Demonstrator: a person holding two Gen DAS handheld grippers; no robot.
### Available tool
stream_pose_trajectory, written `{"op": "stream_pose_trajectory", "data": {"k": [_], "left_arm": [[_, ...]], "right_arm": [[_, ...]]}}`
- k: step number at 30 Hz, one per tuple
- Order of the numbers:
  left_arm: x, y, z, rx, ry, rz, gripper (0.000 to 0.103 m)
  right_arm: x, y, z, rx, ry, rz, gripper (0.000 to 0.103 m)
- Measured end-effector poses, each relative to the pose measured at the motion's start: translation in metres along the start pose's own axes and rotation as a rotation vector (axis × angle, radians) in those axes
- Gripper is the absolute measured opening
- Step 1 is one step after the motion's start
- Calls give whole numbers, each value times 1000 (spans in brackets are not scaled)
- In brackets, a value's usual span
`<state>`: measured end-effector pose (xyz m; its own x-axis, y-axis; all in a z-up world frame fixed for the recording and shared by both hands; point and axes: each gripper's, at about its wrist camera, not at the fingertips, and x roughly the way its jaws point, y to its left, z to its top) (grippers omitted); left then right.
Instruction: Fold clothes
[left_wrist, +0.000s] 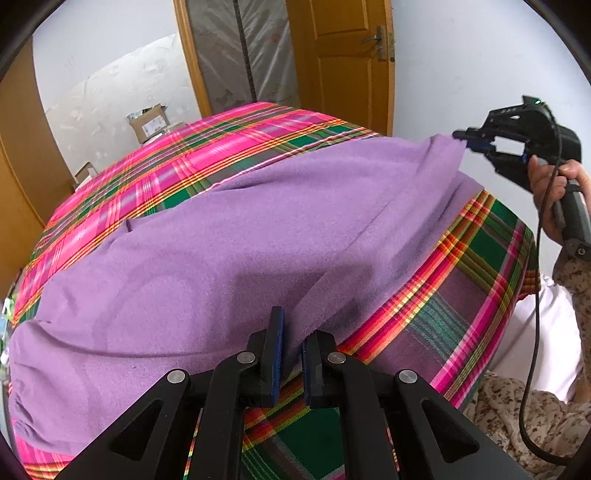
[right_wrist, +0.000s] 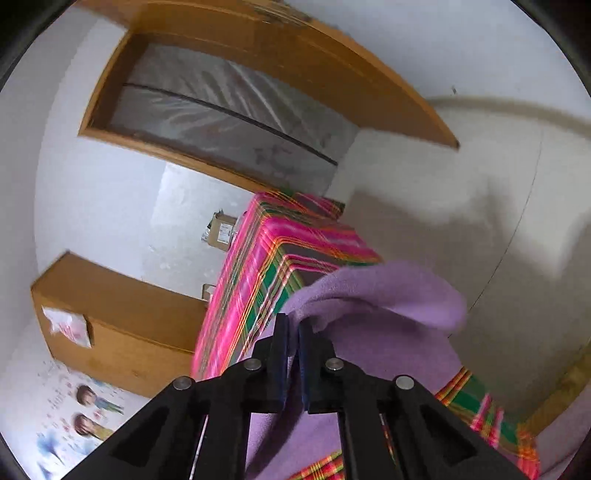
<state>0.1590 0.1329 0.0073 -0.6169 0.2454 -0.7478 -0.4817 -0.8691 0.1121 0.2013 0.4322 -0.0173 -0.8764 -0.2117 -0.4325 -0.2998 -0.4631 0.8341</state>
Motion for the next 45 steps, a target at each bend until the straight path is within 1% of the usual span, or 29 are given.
{"op": "stream_pose_trajectory", "data": {"k": [3, 6, 9, 11, 14, 19, 23, 25, 28, 29, 31, 33, 34, 36, 38, 42, 45], "left_arm": [[-3, 1, 1, -3, -6, -3, 8], [-4, 2, -1, -6, -5, -7, 8], [-3, 2, -2, -4, 1, -12, 8], [-2, 2, -3, -1, 3, -12, 8], [-3, 2, -4, -4, 2, -15, 9], [-3, 3, -6, -5, 3, -19, 10], [-9, 6, -7, -11, -13, -29, 12], [-14, 10, -8, -20, -21, -36, 15], [-24, 18, -10, -39, -43, -40, 18], [-28, 21, -11, -46, -52, -42, 18], [-38, 28, -12, -62, -75, -43, 21], [-47, 35, -13, -76, -94, -38, 22], [-52, 39, -14, -83, -106, -38, 25], [-62, 48, -17, -95, -129, -33, 26], [-68, 58, -21, -105, -146, 5, 26], [-68, 87, -29, -171, -125, 71, 26], [-66, 110, -36, -220, -104, 131, 26]], "right_arm": [[-13, 7, -7, -73, -16, -70, 4], [-15, -11, -12, -4, -3, -87, 4], [-6, -32, -17, 50, 30, -119, 4], [-2, -42, -19, 90, 46, -109, 4], [-4, -45, -21, 98, 45, -112, 4], [-7, -47, -23, 109, 20, -142, 4], [-15, -40, -25, 81, -41, -230, 5], [-23, -26, -25, 10, -85, -267, 5], [-30, 8, -29, -151, -140, -306, 5], [-31, 20, -31, -203, -153, -315, 5], [-24, 46, -38, -301, -154, -307, 6], [-9, 70, -49, -394, -114, -281, 8], [-2, 77, -54, -426, -98, -277, 8], [15, 94, -69, -505, -41, -252, 9], [32, 110, -84, -581, 17, -224, 9], [67, 131, -109, -670, 156, -148, 9], [85, 141, -131, -739, 235, -122, 9]]}}
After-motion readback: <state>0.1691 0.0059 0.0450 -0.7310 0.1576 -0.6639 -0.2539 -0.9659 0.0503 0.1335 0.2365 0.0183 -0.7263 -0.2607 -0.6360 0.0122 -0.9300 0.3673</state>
